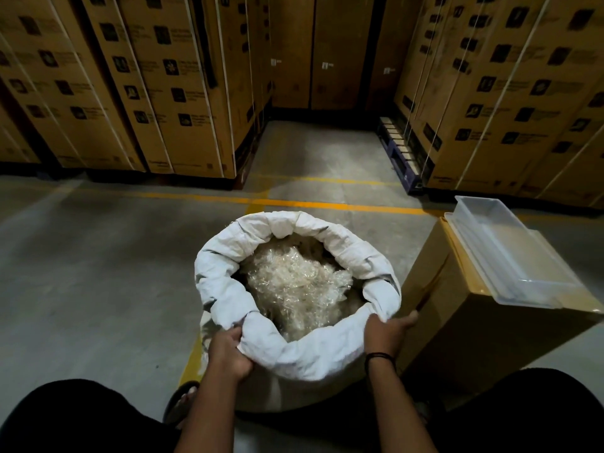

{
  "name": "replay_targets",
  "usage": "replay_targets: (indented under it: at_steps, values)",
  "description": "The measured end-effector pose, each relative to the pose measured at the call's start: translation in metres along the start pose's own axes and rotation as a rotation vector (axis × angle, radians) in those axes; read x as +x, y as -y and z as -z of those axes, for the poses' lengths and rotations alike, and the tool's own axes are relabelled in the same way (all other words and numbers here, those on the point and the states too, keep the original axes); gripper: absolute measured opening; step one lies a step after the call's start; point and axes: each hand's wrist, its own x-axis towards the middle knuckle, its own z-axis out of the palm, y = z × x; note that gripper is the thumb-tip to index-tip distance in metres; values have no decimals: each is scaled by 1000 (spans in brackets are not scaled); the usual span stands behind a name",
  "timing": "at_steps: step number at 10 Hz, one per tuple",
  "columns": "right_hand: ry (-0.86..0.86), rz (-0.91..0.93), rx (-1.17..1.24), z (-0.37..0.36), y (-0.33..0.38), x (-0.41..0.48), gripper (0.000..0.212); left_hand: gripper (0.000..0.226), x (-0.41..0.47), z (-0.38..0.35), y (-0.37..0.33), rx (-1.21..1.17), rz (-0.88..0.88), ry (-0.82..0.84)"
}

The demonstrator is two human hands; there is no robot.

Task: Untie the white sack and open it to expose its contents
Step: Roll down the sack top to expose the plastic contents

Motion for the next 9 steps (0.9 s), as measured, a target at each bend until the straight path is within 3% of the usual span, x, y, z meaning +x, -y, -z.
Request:
replay_targets:
  at_steps: [1, 2, 3, 5, 7, 9]
  values:
    - [26, 144, -130, 1, 5, -15, 97, 25, -1, -10, -9, 250, -133, -209]
    - [16, 336, -357, -8, 3, -31, 103, 61, 1, -15, -9, 539, -332, -609]
    - [31, 395, -412, -15, -2, -33, 102, 79, -4, -18, 2, 633, -435, -626]
    - [98, 418, -516, -9, -3, -36, 95, 92, -9, -36, 19, 971, -633, -565]
    - [104, 509, -570, 2, 1, -42, 82, 88, -24, -43, 22, 1099, -723, -502]
    - [225, 689, -545, 20, 28, -73, 77, 73, -62, -68, 20, 1134, -889, -368]
